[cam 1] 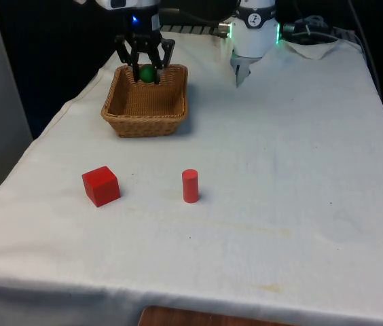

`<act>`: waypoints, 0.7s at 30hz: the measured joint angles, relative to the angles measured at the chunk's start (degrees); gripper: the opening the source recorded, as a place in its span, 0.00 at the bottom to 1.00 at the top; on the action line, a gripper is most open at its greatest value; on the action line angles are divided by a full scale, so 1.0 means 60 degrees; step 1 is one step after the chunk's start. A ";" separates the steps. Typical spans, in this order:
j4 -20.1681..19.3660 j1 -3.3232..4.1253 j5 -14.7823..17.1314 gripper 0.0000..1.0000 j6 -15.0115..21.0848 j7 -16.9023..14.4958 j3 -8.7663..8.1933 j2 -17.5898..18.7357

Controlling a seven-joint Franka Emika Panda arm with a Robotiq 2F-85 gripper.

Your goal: Pick up the object to the left of the cylinder and place it into the basket.

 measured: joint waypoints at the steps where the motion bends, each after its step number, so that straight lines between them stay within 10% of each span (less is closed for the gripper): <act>1: 0.0000 0.0000 0.0000 0.00 -0.0010 0.0000 0.0000 0.0000; 14: -0.0067 -0.0010 0.0315 0.00 0.0019 -0.0181 0.0029 0.0277; 21: -0.0067 -0.0010 0.1451 0.00 0.0143 -0.1003 0.0086 0.0793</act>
